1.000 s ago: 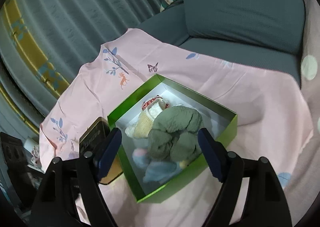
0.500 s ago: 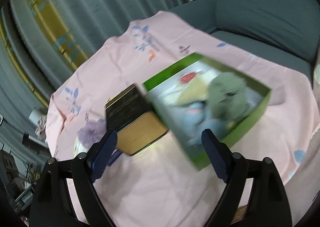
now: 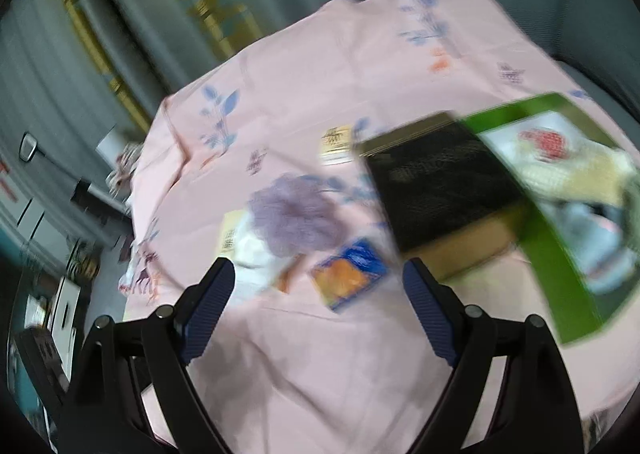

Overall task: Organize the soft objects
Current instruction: 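Withdraw the right tool toward the lavender mesh bath puff, then grasp the lavender mesh bath puff with the right tool and lift it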

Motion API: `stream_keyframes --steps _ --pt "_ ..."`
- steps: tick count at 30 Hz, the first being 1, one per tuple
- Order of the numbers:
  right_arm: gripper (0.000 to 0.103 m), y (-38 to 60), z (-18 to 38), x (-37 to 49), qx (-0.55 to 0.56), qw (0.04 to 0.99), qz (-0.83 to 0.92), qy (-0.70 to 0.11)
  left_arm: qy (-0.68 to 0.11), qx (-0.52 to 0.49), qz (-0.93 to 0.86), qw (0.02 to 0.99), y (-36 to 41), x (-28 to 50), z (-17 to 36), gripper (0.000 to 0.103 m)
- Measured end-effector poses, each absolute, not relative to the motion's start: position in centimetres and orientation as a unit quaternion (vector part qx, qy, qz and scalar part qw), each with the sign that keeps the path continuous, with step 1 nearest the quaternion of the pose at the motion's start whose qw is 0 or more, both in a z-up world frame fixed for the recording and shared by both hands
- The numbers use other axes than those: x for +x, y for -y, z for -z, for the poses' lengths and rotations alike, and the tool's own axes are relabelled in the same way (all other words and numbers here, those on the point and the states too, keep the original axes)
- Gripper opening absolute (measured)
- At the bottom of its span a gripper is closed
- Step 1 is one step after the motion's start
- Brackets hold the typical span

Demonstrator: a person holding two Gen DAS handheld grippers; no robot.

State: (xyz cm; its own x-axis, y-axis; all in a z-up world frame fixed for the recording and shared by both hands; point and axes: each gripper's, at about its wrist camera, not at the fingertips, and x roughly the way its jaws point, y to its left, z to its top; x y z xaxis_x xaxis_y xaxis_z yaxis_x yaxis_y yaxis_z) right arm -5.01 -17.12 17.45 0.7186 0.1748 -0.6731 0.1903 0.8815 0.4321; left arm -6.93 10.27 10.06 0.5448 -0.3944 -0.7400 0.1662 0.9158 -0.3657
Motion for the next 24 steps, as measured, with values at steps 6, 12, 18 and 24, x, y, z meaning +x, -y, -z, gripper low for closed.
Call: stream_keyframes --steps 6,12,18,24 --pt "0.081 13.7 -13.4 5.1 0.208 0.871 0.009 -0.446 -0.464 -0.126 0.147 0.864 -11.5 -6.8 -8.9 0.085" --pt "0.011 14.5 -9.9 8.6 0.224 0.851 0.025 -0.475 -0.468 -0.110 0.140 0.866 -11.9 -7.0 -8.5 0.085" --pt "0.007 16.0 -13.4 4.9 0.234 0.875 0.016 -0.424 -0.470 -0.113 0.141 0.864 -11.9 -7.1 -8.3 0.085" --pt "0.007 13.1 -18.1 -1.6 0.158 0.896 -0.054 -0.411 -0.468 -0.111 0.140 0.866 -11.8 -7.5 -8.2 0.085"
